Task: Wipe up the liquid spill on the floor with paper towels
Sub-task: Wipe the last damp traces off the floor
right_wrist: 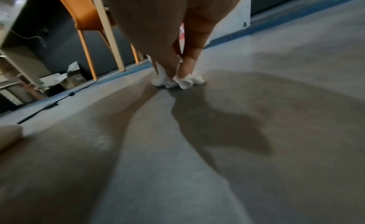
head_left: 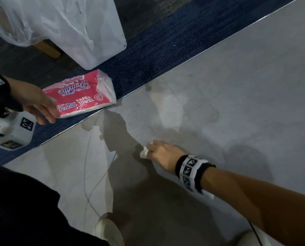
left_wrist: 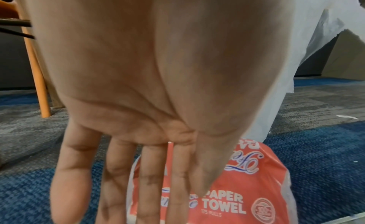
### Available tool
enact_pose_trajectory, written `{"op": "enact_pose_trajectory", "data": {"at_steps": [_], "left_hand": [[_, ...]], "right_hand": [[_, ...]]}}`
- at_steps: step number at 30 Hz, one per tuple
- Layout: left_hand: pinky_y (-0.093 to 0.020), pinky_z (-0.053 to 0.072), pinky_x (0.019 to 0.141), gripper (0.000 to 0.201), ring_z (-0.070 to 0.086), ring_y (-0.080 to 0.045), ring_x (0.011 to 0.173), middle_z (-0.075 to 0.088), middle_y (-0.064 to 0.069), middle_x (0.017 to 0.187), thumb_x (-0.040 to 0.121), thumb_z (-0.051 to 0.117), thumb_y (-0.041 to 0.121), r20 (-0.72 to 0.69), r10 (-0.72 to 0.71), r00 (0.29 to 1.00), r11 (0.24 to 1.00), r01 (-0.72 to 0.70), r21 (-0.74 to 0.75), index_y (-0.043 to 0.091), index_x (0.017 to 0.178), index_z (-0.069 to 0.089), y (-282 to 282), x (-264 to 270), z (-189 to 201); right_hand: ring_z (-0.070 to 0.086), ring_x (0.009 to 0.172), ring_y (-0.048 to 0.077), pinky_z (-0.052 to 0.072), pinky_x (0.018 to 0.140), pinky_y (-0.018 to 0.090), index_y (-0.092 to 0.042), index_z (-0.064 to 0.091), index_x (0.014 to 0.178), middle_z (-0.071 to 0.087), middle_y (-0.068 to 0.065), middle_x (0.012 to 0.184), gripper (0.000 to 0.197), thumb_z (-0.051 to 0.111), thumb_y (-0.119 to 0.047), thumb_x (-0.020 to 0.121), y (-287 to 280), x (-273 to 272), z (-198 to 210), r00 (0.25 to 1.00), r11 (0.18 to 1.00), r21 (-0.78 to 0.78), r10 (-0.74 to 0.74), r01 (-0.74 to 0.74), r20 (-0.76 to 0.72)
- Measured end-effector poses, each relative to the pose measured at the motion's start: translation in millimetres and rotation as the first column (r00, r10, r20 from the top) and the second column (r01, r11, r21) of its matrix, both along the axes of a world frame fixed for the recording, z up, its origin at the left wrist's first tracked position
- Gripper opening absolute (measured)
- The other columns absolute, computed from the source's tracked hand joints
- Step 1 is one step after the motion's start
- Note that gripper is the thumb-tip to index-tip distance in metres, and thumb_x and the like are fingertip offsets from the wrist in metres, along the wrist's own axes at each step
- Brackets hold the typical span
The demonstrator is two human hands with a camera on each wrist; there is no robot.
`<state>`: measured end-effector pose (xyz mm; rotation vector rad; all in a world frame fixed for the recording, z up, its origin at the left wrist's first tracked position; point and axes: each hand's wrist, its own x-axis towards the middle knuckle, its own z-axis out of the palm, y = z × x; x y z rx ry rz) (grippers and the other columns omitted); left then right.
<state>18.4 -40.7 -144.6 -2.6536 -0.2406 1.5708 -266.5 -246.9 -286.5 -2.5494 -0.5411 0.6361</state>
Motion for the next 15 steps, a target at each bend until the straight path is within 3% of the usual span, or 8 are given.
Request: {"op": "enact_pose_trajectory", "data": {"at_steps": [1, 3, 5, 7, 9, 11, 13, 15], "left_hand": [[-0.020, 0.054, 0.038, 0.020, 0.063, -0.033, 0.074, 0.069, -0.022, 0.091, 0.094, 0.051, 0.008, 0.004, -0.006, 1.000, 1.000, 0.006, 0.000, -0.005, 0.094, 0.067, -0.2, 0.8, -1.4], [-0.021, 0.054, 0.039, 0.019, 0.064, -0.032, 0.072, 0.069, -0.023, 0.088, 0.092, 0.054, 0.008, 0.000, 0.005, 1.000, 1.000, -0.005, 0.007, -0.006, 0.094, 0.067, 1.7, 2.7, -4.6], [-0.024, 0.055, 0.044, 0.020, 0.066, -0.033, 0.071, 0.073, -0.023, 0.083, 0.089, 0.059, 0.009, -0.002, 0.009, 1.000, 0.999, -0.009, 0.032, -0.008, 0.098, 0.068, 5.0, 5.3, -9.6], [-0.023, 0.056, 0.044, 0.021, 0.065, -0.034, 0.068, 0.073, -0.021, 0.078, 0.090, 0.057, 0.009, 0.012, 0.004, 1.000, 0.999, -0.004, 0.032, -0.008, 0.098, 0.068, 6.1, 7.2, -10.7], [-0.021, 0.054, 0.039, 0.022, 0.064, -0.030, 0.060, 0.071, -0.019, 0.076, 0.094, 0.051, 0.008, 0.034, 0.011, 0.999, 1.000, -0.011, -0.004, -0.007, 0.093, 0.067, 0.2, 7.9, -11.3], [-0.020, 0.052, 0.036, 0.021, 0.063, -0.029, 0.059, 0.070, -0.018, 0.075, 0.095, 0.049, 0.007, 0.038, 0.020, 0.999, 1.000, -0.019, -0.022, -0.006, 0.091, 0.065, -8.0, 7.4, -13.1], [-0.022, 0.053, 0.036, 0.019, 0.062, -0.031, 0.066, 0.069, -0.020, 0.082, 0.094, 0.050, 0.007, 0.019, 0.025, 1.000, 1.000, -0.024, -0.015, -0.004, 0.091, 0.065, -10.8, 8.5, -19.6], [-0.030, 0.059, 0.049, 0.017, 0.064, -0.033, 0.070, 0.070, -0.023, 0.088, 0.092, 0.055, 0.006, 0.027, 0.036, 0.999, 0.999, -0.036, -0.003, -0.006, 0.093, 0.066, -4.5, 14.8, -30.3]], "right_hand": [[0.048, 0.115, 0.029, 0.039, 0.096, 0.038, -0.013, 0.056, 0.126, 0.052, 0.010, 0.125, 0.030, 0.046, -0.014, 0.098, -14.7, 2.0, -3.8, 0.997, 0.999, -0.017, 0.053, -0.052, 0.057], [0.053, 0.116, 0.028, 0.040, 0.101, 0.036, -0.014, 0.064, 0.117, 0.057, 0.009, 0.125, 0.025, 0.056, -0.017, 0.093, -70.1, 18.6, -11.0, 0.975, 0.983, -0.069, -0.156, 0.169, 0.158], [0.057, 0.108, 0.035, 0.046, 0.094, 0.039, -0.012, 0.067, 0.107, 0.059, 0.014, 0.118, 0.020, 0.060, -0.018, 0.089, -128.9, 33.3, -20.0, 0.816, 0.793, -0.226, -0.500, 0.566, 0.289], [0.059, 0.100, 0.038, 0.048, 0.083, 0.039, -0.010, 0.066, 0.105, 0.058, 0.016, 0.109, 0.020, 0.054, -0.019, 0.091, -139.7, 39.2, -22.6, 0.667, 0.638, -0.197, -0.692, 0.744, 0.278], [0.058, 0.107, 0.033, 0.046, 0.090, 0.037, -0.011, 0.062, 0.112, 0.059, 0.014, 0.116, 0.024, 0.052, -0.022, 0.094, -97.5, 33.2, -20.1, 0.807, 0.790, -0.167, -0.571, 0.590, 0.149], [0.052, 0.113, 0.030, 0.042, 0.096, 0.038, -0.010, 0.057, 0.122, 0.056, 0.013, 0.122, 0.031, 0.048, -0.026, 0.098, -45.4, 5.0, -19.3, 0.957, 0.957, -0.033, -0.289, 0.289, 0.016], [0.048, 0.113, 0.030, 0.043, 0.094, 0.039, -0.012, 0.056, 0.125, 0.053, 0.011, 0.121, 0.031, 0.046, -0.022, 0.098, -33.6, -15.7, -16.0, 0.999, 0.999, -0.035, 0.028, -0.027, 0.041], [0.053, 0.115, 0.023, 0.041, 0.099, 0.032, -0.019, 0.064, 0.116, 0.058, 0.005, 0.121, 0.026, 0.055, -0.023, 0.092, -71.7, -9.7, -17.6, 0.992, 0.999, -0.036, -0.005, 0.010, 0.130]]}}
